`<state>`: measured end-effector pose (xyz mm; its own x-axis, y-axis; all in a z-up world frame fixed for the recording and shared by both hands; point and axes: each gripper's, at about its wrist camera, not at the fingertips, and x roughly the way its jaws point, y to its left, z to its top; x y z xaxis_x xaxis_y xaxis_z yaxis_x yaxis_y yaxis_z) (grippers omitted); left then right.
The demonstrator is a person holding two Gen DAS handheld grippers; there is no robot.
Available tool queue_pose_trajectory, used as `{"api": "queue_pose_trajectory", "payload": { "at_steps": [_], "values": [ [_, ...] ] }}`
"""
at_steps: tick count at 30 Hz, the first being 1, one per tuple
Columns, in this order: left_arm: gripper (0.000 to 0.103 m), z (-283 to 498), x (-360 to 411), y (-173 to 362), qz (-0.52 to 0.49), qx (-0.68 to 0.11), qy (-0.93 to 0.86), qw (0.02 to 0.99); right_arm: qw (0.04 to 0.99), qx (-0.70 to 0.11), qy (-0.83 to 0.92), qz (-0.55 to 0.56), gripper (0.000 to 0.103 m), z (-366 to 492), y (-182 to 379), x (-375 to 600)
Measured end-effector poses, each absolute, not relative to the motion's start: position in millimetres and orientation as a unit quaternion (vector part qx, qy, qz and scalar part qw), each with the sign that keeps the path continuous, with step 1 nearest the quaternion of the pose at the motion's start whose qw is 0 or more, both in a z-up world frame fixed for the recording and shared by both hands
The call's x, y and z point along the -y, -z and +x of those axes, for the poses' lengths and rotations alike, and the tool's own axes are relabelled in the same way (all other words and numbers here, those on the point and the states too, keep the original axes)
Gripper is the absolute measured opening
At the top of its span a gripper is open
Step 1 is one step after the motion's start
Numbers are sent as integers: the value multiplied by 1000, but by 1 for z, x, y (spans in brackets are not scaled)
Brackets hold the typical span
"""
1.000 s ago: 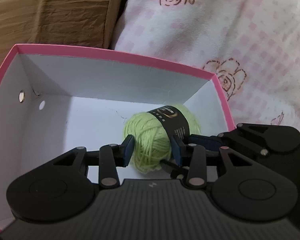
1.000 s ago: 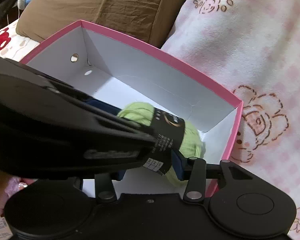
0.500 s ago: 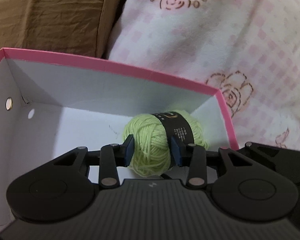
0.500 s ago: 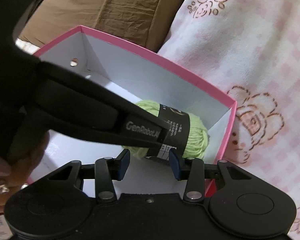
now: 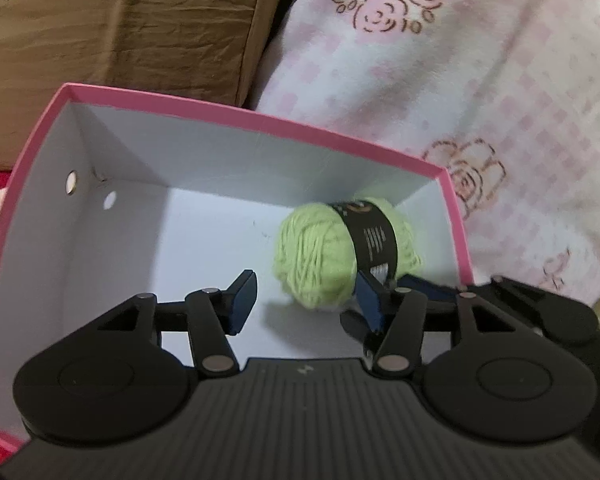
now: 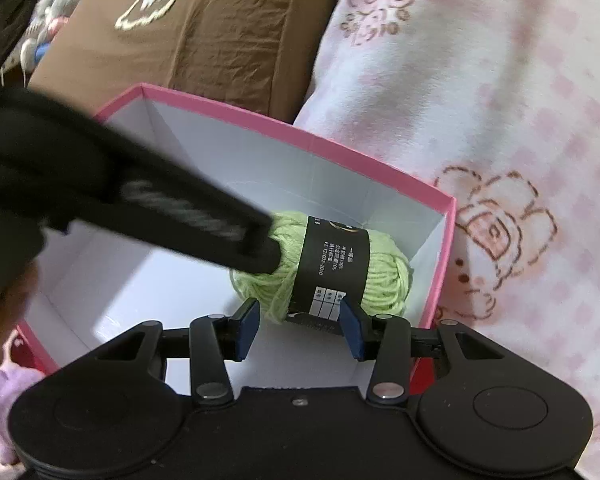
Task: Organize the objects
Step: 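Lower the yarn into the box and open the left tool, then withdraw the left tool from the box toward the white medicine box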
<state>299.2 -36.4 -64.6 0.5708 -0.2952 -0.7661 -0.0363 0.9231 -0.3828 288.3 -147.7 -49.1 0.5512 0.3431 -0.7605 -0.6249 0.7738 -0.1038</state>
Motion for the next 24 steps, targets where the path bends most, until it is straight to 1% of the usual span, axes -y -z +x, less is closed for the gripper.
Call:
{"api": "queue_pose_trajectory", "payload": {
  "at_steps": [3,6,10,14,18,20,22,24],
  "values": [
    [55,284,36,58,-155,-467,68,868,864,-384,-282,-164,48,286,43,153],
    [55,268,28,50,-157,-470,76,865,862,-387,-296,-139,49,277,32,161],
    [55,246,22,31,-153,-476,80,863,859,-379,-314,-141,53,261,12,165],
    [55,217,17,3,-138,-465,84,871,856,-373,-329,-142,53,236,-7,169],
    [58,188,10,-19,-122,-468,87,871,854,-361,-344,-147,59,212,-18,171],
    [61,179,12,-26,-102,-476,90,869,854,-356,-349,-145,63,207,-20,164],
    [62,167,15,-31,-82,-487,95,864,857,-350,-351,-142,70,201,-26,166],
    [62,157,18,-33,-78,-495,98,860,863,-338,-339,-159,74,194,-30,167]
  ]
}}
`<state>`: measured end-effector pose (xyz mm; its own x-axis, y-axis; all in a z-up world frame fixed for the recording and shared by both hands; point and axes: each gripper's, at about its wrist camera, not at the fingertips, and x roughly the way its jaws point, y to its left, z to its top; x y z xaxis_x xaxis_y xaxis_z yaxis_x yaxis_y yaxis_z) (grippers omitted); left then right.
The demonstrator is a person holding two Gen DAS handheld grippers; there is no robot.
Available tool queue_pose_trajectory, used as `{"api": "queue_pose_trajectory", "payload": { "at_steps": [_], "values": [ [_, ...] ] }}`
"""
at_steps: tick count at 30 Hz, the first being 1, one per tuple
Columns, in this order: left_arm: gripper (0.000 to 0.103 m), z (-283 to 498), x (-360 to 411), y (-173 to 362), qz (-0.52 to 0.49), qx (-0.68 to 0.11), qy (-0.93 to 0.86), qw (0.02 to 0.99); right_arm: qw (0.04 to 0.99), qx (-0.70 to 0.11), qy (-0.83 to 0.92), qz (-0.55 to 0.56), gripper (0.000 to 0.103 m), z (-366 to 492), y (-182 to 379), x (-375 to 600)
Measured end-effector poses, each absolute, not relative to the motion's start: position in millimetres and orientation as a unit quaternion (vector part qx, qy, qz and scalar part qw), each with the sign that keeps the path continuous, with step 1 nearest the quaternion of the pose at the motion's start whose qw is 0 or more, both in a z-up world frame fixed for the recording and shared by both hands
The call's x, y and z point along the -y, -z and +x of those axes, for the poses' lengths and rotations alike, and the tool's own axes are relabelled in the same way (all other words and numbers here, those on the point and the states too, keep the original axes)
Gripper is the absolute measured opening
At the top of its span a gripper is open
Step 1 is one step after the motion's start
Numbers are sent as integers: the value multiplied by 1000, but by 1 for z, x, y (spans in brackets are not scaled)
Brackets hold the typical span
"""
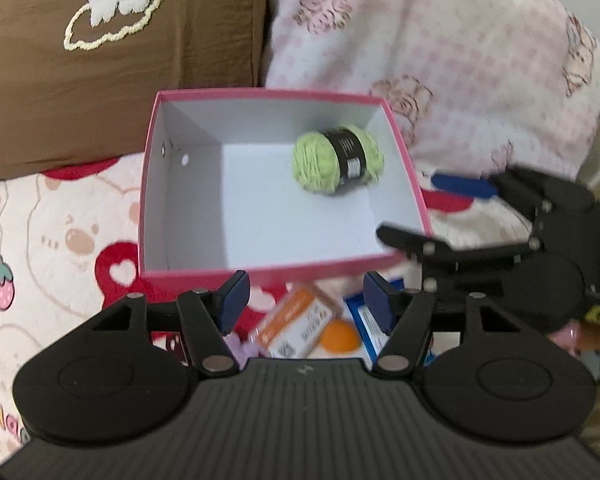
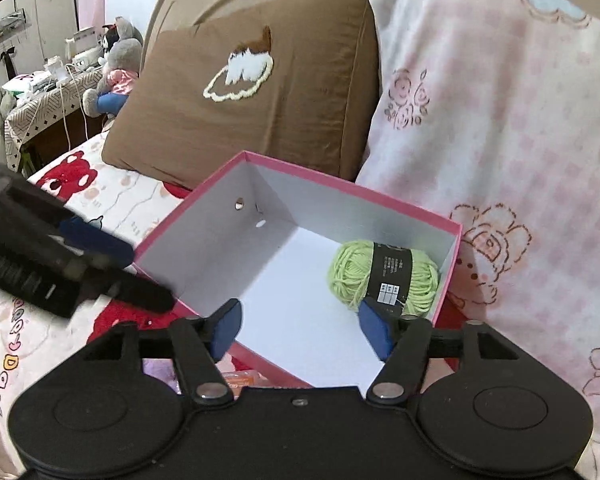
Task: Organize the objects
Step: 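Withdraw the left tool from the box toward the white medicine box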
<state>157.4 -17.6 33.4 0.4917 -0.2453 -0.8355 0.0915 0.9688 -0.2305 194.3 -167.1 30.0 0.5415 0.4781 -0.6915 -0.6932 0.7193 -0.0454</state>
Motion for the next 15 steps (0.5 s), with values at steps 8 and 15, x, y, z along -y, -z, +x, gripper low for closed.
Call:
{"api": "queue_pose_trajectory", "payload": {
  "at_steps": [8,15],
  "values": [
    [67,125,12,-43,-83,-489,111,861,859,-337,-344,-175,83,176,-47,180],
    [68,115,-2,-40,-72,-493,76,864,849,-286,-361,-258,93,138,-60,185]
  ]
}}
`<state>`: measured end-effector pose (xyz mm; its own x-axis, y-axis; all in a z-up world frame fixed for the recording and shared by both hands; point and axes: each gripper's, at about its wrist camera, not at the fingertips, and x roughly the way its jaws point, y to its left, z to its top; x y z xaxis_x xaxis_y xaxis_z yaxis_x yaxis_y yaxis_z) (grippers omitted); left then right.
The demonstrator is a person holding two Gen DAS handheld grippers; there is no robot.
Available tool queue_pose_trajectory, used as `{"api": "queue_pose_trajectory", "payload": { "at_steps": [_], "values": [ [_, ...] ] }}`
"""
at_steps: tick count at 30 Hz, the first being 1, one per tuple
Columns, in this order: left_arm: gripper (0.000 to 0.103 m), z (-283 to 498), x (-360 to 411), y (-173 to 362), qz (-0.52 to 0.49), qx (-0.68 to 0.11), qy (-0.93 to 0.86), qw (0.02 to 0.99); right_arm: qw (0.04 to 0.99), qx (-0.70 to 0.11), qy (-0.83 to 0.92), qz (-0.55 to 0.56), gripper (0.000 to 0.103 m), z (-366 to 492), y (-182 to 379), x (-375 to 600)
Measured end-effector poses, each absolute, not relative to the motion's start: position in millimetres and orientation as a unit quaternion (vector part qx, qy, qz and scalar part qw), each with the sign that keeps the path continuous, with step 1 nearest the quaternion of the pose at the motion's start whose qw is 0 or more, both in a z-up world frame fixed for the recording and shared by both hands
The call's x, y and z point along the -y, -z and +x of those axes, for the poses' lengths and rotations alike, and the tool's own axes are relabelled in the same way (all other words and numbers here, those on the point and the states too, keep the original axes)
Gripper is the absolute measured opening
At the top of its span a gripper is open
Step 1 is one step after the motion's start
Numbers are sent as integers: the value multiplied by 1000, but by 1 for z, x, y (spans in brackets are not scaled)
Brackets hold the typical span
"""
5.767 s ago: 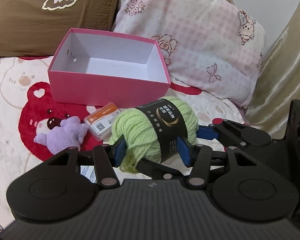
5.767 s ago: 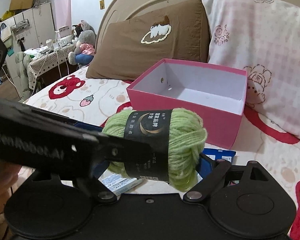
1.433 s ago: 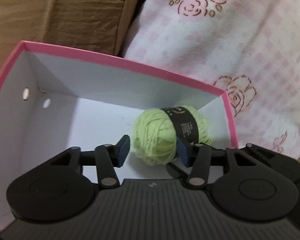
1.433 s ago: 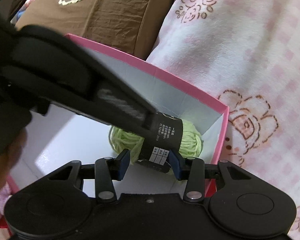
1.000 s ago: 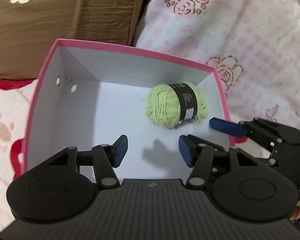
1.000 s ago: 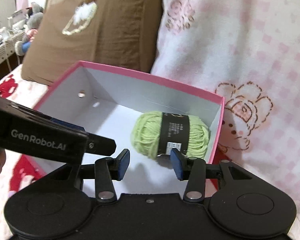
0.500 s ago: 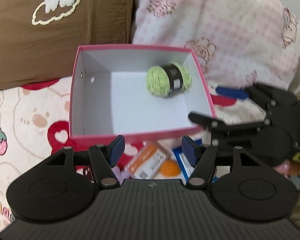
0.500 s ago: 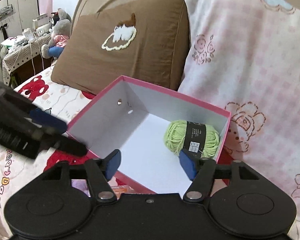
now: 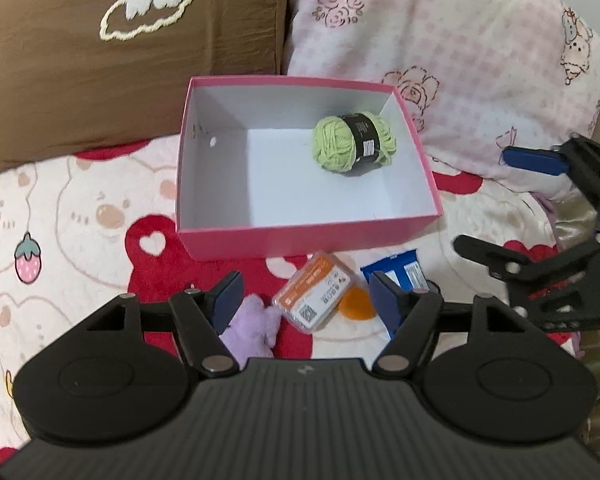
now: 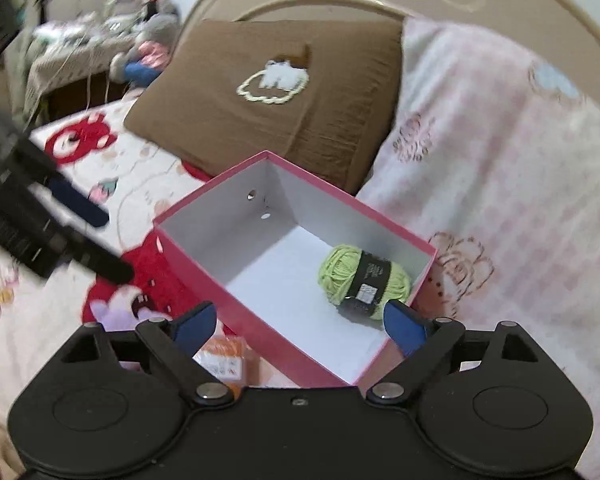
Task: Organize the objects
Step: 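Withdraw the left tool from the box toward the white medicine box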
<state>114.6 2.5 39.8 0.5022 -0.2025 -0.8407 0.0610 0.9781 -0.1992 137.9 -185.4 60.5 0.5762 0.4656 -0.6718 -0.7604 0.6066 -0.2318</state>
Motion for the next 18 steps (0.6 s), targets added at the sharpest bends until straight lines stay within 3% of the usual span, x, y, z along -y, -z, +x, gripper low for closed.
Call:
{"api": "queue_pose_trajectory", "payload": {
  "at_steps": [8,13,18],
  "values": [
    [79,94,-8,-45,-84,-491,79,863,849,-281,-380,-235,93,116,-77,197],
    [97,74,-12,-48,-106,-482,92,865,839,-291,-393,-239,93,104,-79,197],
    [98,57,-10,-40,-106,-485,103,862,824,-294,-408,-260,93,87,-77,194]
  ]
}}
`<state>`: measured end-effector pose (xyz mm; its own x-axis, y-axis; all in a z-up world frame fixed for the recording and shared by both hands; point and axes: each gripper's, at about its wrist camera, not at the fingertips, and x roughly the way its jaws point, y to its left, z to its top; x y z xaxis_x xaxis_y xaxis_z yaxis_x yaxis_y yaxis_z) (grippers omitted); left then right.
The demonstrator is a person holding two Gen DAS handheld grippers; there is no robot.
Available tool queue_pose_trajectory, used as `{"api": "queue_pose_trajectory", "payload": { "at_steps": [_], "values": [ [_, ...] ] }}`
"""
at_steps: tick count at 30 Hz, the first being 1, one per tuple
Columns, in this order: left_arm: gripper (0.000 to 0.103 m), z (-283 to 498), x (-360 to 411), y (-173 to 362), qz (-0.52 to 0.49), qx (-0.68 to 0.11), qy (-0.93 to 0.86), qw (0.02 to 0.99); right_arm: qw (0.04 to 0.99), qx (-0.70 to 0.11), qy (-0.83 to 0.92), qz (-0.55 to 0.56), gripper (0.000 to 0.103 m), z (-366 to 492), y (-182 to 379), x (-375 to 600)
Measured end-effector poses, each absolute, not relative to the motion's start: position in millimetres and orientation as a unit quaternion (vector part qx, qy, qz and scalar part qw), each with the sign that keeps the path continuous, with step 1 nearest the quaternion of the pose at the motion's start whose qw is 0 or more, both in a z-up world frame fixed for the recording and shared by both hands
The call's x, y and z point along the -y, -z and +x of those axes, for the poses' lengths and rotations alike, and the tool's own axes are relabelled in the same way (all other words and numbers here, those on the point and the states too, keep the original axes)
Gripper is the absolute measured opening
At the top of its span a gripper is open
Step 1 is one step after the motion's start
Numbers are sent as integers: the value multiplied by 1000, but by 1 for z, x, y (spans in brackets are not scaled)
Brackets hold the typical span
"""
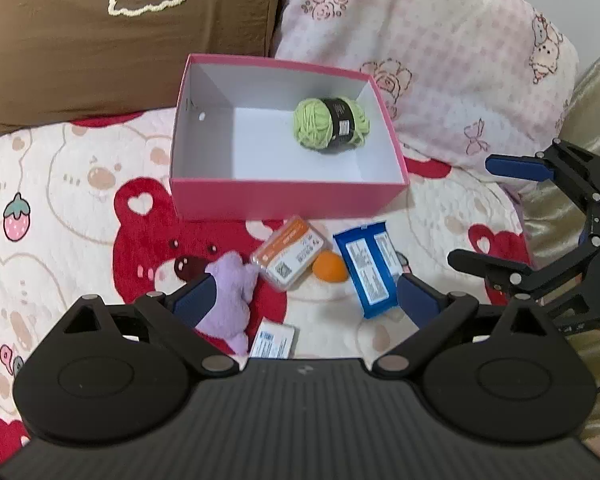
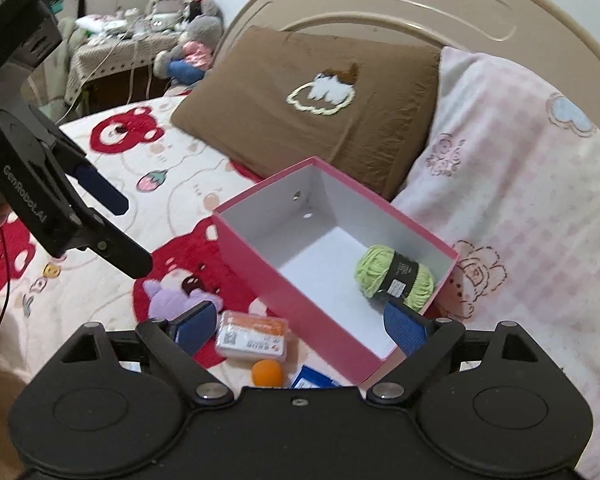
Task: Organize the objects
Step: 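Withdraw the left tool from the box toward the white medicine box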
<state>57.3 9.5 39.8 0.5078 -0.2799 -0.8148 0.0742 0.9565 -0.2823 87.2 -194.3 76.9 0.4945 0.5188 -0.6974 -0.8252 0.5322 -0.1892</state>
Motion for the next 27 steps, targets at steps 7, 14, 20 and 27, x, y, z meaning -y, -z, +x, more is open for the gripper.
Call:
{"api": "queue_pose_trajectory", "payload": {
  "at_steps": [7,14,20,27],
  "values": [
    [98,37,-12,-11,-129,-484,81,862,778,-310,-468,-282,93,57,-63,182],
    [98,24,-17,20,-161,-513,87,839,734,-317,-508,-320,93,31,-44,161],
    [98,18,-17,37,-158,-533,83,827,707,-324,-526,-345,93,17,-29,151],
    [96,17,-12,59,-152,-551,70,818,679,-345,-536,-363,93,12,-7,140]
  ]
}}
